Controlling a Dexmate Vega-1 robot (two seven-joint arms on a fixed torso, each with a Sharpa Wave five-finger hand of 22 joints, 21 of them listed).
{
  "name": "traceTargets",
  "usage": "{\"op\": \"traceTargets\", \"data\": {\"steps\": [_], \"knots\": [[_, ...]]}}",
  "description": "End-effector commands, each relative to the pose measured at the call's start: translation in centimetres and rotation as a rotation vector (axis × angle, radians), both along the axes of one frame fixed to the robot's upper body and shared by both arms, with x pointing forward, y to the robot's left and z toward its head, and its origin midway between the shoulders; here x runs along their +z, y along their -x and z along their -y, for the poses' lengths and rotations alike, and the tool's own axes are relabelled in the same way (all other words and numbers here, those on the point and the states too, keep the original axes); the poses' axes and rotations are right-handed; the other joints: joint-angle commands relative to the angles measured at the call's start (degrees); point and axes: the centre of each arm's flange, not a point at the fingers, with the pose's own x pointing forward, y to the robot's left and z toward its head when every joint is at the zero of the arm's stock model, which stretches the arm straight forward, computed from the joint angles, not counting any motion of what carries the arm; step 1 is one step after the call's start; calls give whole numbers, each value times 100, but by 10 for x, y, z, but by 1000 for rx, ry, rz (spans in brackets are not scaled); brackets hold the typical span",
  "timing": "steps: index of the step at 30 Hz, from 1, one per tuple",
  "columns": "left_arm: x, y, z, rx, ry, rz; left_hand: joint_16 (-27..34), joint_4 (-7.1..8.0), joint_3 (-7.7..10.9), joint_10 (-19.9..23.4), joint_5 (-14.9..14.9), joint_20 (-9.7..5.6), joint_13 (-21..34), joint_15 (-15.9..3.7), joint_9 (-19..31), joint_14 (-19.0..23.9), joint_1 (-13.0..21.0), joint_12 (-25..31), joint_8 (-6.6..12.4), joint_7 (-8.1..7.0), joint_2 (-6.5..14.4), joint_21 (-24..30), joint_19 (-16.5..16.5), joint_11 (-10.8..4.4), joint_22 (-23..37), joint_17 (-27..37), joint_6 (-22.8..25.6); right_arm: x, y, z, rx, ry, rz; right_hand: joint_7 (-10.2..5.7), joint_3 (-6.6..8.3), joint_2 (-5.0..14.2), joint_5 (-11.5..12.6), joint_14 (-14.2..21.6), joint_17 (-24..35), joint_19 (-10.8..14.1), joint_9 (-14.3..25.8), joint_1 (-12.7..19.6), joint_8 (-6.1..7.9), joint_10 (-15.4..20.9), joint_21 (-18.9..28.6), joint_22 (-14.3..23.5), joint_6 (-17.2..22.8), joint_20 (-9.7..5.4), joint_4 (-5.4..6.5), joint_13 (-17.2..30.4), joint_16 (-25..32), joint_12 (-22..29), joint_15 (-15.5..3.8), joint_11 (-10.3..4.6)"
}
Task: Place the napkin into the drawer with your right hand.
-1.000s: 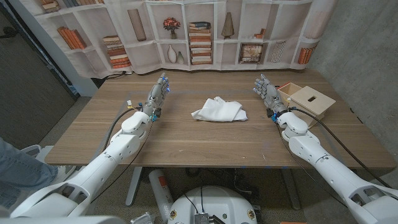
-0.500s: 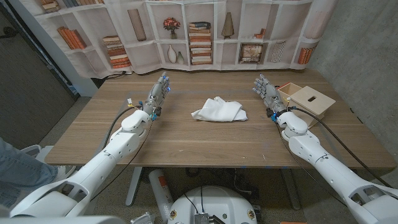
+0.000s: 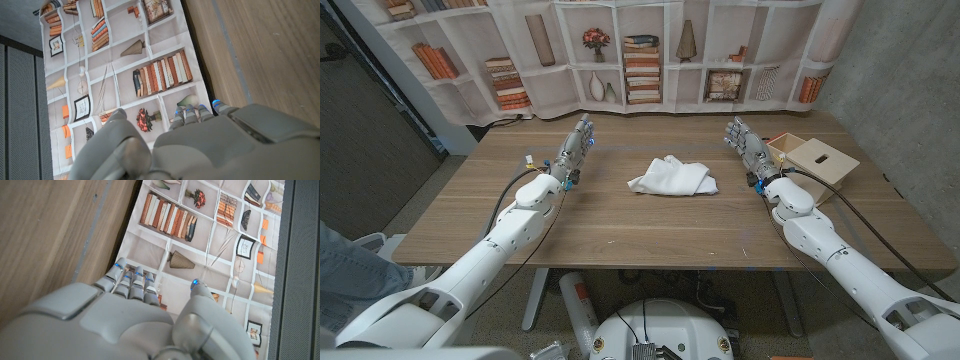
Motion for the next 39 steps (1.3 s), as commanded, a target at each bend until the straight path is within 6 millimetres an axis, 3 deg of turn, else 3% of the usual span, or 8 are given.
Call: {"op": "traceTargets", "data": {"steps": [1,22,39], "knots": [[5,7,0,-6,23,28,33,9,-22,27,49,-308,11,58,16,-4,65,42,35,-7,-9,8,-278,36,11,24,27,1,10,-7,-1,21,36,-8,18,-6,11,177,3,172,11,121,44,140,5,32,133,-313,-74,13,73,65,-45,-32],[-1,22,-4,19,-23,23,31,-4,-30,45,54,-285,12,64,17,8,89,42,31,-4,22,12,-280,43,12,23,40,0,27,-18,-22,115,76,-23,2,24,2,122,15,132,12,149,29,117,-76,35,149,-296,-95,11,31,36,-22,-14],[-4,21,-3,18,-28,5,30,-16,-36,55,54,-312,12,71,17,20,114,39,40,20,51,19,-271,55,13,22,86,-1,30,-27,-45,181,90,-18,-5,55,-3,124,19,134,12,181,16,121,-128,37,153,-283,-115,11,20,24,-17,-36]]}}
